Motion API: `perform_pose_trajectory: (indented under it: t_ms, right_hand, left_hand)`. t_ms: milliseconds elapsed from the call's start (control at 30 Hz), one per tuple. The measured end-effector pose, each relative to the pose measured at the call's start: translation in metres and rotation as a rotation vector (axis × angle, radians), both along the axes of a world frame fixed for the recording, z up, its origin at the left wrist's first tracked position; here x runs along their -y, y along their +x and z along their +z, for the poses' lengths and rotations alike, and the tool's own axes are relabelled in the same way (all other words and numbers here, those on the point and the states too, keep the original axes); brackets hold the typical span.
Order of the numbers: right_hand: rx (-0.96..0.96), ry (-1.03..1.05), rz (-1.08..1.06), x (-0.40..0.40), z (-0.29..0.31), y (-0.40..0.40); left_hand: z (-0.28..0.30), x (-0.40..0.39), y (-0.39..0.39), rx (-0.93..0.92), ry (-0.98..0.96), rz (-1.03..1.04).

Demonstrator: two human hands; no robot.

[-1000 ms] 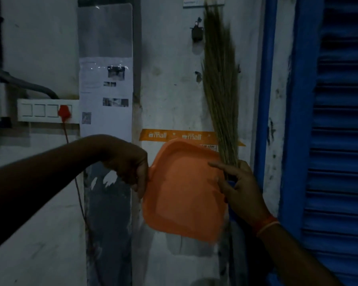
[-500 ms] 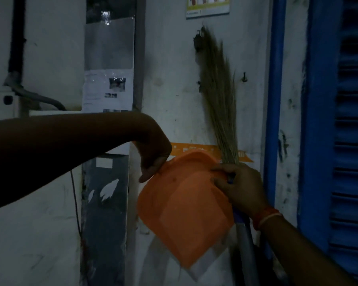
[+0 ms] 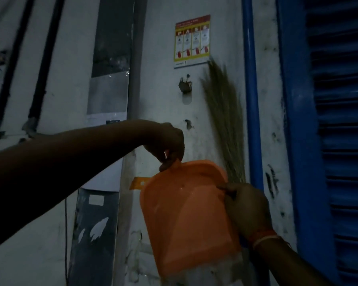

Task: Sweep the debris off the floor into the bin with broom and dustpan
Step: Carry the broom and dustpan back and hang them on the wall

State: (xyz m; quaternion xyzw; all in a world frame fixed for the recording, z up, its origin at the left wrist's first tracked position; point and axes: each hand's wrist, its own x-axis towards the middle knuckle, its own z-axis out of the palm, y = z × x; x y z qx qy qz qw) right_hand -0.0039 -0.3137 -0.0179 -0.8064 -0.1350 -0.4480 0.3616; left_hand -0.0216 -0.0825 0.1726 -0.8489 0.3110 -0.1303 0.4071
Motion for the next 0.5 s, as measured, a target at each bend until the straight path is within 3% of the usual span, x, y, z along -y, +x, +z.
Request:
perform_pose_trajectory:
  t_ms: [67,200,500]
  right_hand:
    - [0.006,0.036,-0.022,-0.002,0.005,-0.001]
    - [0.007,0.103,-0.016,-0.012,0.018,-0.001]
    - [0.008,0.102,-0.044,-0.035,0.025,-0.001]
  left_hand:
    - [0.008,-0.013,0.003,0.124,-0.114,-0.123]
    - [0.015,-0.031,0.000,0.092,-0.652,-0.461]
    - [0.010,-0.060,0.018,-0.018,-1.290,-0.567]
